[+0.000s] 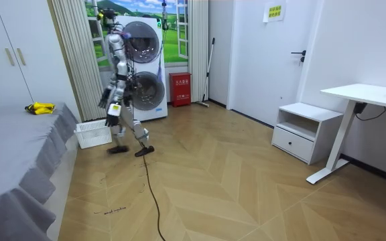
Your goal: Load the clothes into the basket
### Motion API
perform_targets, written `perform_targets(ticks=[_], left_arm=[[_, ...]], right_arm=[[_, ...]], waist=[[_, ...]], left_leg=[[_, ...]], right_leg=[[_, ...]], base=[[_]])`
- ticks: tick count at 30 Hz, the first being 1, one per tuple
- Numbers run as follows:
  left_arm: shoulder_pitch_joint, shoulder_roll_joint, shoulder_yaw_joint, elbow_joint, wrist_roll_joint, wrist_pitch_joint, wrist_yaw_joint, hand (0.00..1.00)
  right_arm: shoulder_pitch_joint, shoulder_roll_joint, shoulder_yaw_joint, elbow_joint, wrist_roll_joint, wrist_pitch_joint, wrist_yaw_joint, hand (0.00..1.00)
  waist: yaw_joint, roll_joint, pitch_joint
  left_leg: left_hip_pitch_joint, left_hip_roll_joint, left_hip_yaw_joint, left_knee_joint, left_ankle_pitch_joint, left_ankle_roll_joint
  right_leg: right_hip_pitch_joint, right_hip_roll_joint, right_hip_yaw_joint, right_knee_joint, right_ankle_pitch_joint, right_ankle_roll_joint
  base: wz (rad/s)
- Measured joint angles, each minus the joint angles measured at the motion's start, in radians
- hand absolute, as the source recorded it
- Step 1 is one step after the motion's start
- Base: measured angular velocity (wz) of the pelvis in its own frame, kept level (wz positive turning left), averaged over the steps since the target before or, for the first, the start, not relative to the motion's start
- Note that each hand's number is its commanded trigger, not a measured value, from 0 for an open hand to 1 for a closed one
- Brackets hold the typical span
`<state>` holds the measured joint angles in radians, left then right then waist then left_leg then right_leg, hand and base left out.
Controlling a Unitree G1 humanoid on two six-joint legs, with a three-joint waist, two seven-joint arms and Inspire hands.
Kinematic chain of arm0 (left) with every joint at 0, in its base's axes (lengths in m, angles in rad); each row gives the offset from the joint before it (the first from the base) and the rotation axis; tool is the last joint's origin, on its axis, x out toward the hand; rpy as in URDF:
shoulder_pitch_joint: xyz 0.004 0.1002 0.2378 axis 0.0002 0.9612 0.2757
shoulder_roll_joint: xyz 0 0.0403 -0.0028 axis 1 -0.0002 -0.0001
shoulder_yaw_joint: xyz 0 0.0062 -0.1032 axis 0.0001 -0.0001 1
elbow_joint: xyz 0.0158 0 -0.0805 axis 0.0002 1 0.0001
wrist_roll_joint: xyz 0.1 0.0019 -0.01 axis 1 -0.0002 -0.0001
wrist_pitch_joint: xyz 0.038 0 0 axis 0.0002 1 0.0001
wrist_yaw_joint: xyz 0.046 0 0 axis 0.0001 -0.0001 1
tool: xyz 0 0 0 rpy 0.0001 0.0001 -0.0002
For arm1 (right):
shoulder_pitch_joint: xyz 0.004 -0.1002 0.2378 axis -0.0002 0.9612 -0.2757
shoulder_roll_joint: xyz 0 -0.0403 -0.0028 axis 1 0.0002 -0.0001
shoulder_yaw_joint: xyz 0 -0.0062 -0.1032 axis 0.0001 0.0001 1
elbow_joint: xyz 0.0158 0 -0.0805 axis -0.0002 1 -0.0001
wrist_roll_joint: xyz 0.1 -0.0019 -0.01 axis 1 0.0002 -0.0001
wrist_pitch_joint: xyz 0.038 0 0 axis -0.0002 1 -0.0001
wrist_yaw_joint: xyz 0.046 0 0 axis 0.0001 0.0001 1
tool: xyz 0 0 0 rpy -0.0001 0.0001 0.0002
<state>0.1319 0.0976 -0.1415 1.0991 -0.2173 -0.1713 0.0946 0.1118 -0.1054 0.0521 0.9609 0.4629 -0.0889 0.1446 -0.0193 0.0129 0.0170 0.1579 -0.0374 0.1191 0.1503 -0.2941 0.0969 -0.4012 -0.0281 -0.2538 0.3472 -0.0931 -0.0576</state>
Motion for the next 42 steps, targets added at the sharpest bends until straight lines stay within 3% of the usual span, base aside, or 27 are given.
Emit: perform_targets(ticks=[1, 2, 3, 4, 5, 6, 7, 8, 10, 12, 14, 15, 16, 17, 18, 19, 25, 28, 35, 42], left_arm=[[0.003, -0.001, -0.004, -0.002, 0.016, -0.001, -0.006, 0.00], [0.003, 0.000, -0.004, -0.002, 0.017, -0.001, -0.010, 0.00], [0.008, -0.007, 0.000, 0.002, 0.017, 0.001, -0.013, 0.00], [0.016, -0.008, 0.011, 0.000, 0.016, 0.002, -0.018, 0.00], [0.017, -0.007, 0.017, -0.002, 0.016, 0.001, -0.018, 0.00], [0.021, -0.007, 0.022, -0.003, 0.013, 0.001, -0.018, 0.00], [0.025, -0.007, 0.021, -0.008, 0.013, 0.000, -0.017, 0.00], [0.046, -0.007, 0.021, -0.027, 0.010, -0.011, -0.017, 0.00], [0.048, 0.000, 0.022, -0.046, 0.004, -0.039, -0.017, 0.00], [0.053, 0.001, 0.022, -0.046, -0.013, -0.045, -0.017, 0.00], [0.063, 0.001, 0.026, -0.051, -0.036, -0.045, -0.017, 0.00], [0.070, 0.002, 0.033, -0.063, -0.066, -0.047, -0.017, 0.00], [0.067, 0.002, 0.033, -0.064, -0.077, -0.048, -0.019, 0.00], [0.065, 0.005, 0.035, -0.064, -0.079, -0.047, -0.021, 0.00], [0.068, 0.001, 0.041, -0.061, -0.076, -0.047, -0.024, 0.00], [0.064, 0.006, 0.043, -0.052, -0.073, -0.042, -0.026, 0.00], [0.081, 0.014, 0.065, -0.046, -0.053, -0.001, -0.047, 0.00], [0.079, 0.013, 0.071, -0.049, -0.053, 0.019, -0.047, 0.00], [0.073, 0.016, 0.081, -0.049, -0.064, 0.020, -0.059, 0.00], [-0.029, 0.030, 0.082, 0.039, -0.026, 0.045, -0.066, 0.00]], right_arm=[[-0.002, 0.002, 0.005, -0.017, 0.000, -0.006, 0.000, 0.00], [-0.004, 0.002, 0.007, -0.037, -0.001, -0.006, -0.001, 0.00], [-0.017, -0.002, 0.007, -0.069, -0.001, -0.008, -0.003, 0.00], [-0.034, 0.000, 0.016, -0.099, -0.003, -0.015, -0.012, 0.00], [-0.047, -0.001, 0.026, -0.115, -0.004, -0.017, -0.020, 0.00], [-0.052, -0.003, 0.048, -0.158, -0.004, -0.017, -0.026, 0.00], [-0.053, -0.003, 0.056, -0.181, -0.004, -0.017, -0.027, 0.00], [-0.058, -0.004, 0.071, -0.215, -0.003, -0.019, -0.026, 0.00], [-0.076, -0.006, 0.083, -0.235, 0.003, -0.028, -0.019, 0.00], [-0.089, -0.006, 0.082, -0.254, 0.023, -0.024, -0.020, 0.00], [-0.082, -0.007, 0.082, -0.299, 0.035, -0.022, -0.027, 0.00], [-0.071, -0.011, 0.080, -0.328, 0.035, -0.021, -0.037, 0.00], [-0.061, -0.025, 0.079, -0.363, 0.036, -0.011, -0.046, 0.00], [-0.055, -0.026, 0.078, -0.378, 0.035, -0.002, -0.051, 0.00], [-0.043, -0.026, 0.079, -0.421, 0.034, 0.006, -0.058, 0.00], [-0.035, -0.030, 0.076, -0.459, 0.034, 0.005, -0.059, 0.00], [-0.033, -0.052, 0.062, -0.550, -0.026, -0.015, -0.081, 0.00], [-0.031, -0.048, 0.061, -0.550, -0.064, -0.015, -0.084, 0.00], [-0.039, -0.045, 0.053, -0.529, -0.185, -0.022, -0.095, 0.00], [-0.196, -0.046, 0.059, -0.183, -0.241, -0.026, -0.162, 0.00]], waist=[[0.008, -0.005, -0.0056], [0.022, -0.004, -0.0059], [0.040, 0.021, -0.0195], [0.049, 0.044, -0.0135], [0.052, 0.043, -0.0131], [0.050, 0.038, -0.0131], [0.049, 0.033, -0.0109], [0.047, 0.013, -0.0027], [0.049, -0.008, 0.0017], [0.058, -0.025, 0.0004], [0.060, -0.036, 0.0005], [0.060, -0.040, -0.0023], [0.068, -0.039, -0.0020], [0.072, -0.035, -0.0054], [0.073, -0.047, -0.0221], [0.071, -0.055, -0.0241], [0.058, -0.055, -0.0231], [0.051, -0.054, -0.0187], [0.047, -0.058, -0.0157], [0.054, -0.067, -0.0114]], left_leg=[[0.027, 0.009, -0.007, 0.003, -0.003, -0.007], [0.038, 0.017, -0.013, 0.006, -0.011, -0.021], [0.056, 0.059, -0.020, 0.020, -0.047, -0.081], [0.065, 0.093, -0.016, 0.052, -0.057, -0.125], [0.064, 0.095, -0.011, 0.076, -0.046, -0.146], [0.064, 0.104, -0.002, 0.148, -0.010, -0.192], [0.062, 0.110, 0.007, 0.196, 0.016, -0.205], [0.047, 0.130, 0.016, 0.303, 0.041, -0.207], [-0.051, 0.183, 0.044, 0.503, 0.023, -0.186], [-0.139, 0.203, 0.044, 0.532, -0.010, -0.164], [-0.221, 0.210, 0.043, 0.501, -0.040, -0.166], [-0.263, 0.201, 0.037, 0.427, -0.042, -0.168], [-0.298, 0.193, 0.034, 0.327, -0.020, -0.137], [-0.300, 0.190, 0.036, 0.315, -0.003, -0.136], [-0.273, 0.168, 0.038, 0.260, 0.014, -0.123], [-0.238, 0.151, 0.055, 0.214, 0.032, -0.115], [-0.166, 0.101, 0.065, 0.084, 0.070, -0.108], [-0.167, 0.093, 0.061, 0.061, 0.080, -0.106], [-0.205, 0.080, 0.063, 0.063, 0.085, -0.099], [-0.301, 0.072, 0.045, 0.088, 0.099, -0.080]], right_leg=[[0.003, 0.027, 0.002, -0.076, 0.100, -0.042], [-0.001, 0.039, 0.003, -0.094, 0.140, -0.063], [0.006, 0.078, -0.008, -0.066, 0.150, -0.081], [0.017, 0.102, -0.025, -0.016, 0.102, -0.096], [0.022, 0.105, -0.021, 0.012, 0.073, -0.100], [0.059, 0.104, -0.013, 0.039, 0.032, -0.102], [0.089, 0.105, 0.002, 0.036, 0.018, -0.100], [0.162, 0.104, 0.021, 0.008, -0.004, -0.092], [0.297, 0.115, 0.040, -0.089, -0.028, -0.077], [0.356, 0.118, 0.044, -0.131, -0.034, -0.073], [0.397, 0.117, 0.058, -0.162, -0.035, -0.067], [0.410, 0.112, 0.065, -0.169, -0.039, -0.057], [0.407, 0.105, 0.075, -0.158, -0.049, -0.043], [0.399, 0.100, 0.090, -0.148, -0.056, -0.035], [0.389, 0.086, 0.102, -0.142, -0.060, -0.020], [0.390, 0.073, 0.111, -0.146, -0.055, -0.012], [0.408, 0.049, 0.106, -0.181, -0.050, -0.002], [0.398, 0.044, 0.102, -0.181, -0.052, 0.002], [0.362, 0.030, 0.100, -0.179, -0.064, 0.012], [0.282, 0.011, 0.075, -0.152, -0.060, 0.020]], base=[[0.28], [-0.12], [-0.25], [-0.20], [0.04], [0.13], [0.28], [0.45], [0.49], [0.14], [-0.09], [-0.13], [-0.23], [-0.28], [-0.29], [-0.23], [-0.06], [0.06], [0.00], [0.08]])
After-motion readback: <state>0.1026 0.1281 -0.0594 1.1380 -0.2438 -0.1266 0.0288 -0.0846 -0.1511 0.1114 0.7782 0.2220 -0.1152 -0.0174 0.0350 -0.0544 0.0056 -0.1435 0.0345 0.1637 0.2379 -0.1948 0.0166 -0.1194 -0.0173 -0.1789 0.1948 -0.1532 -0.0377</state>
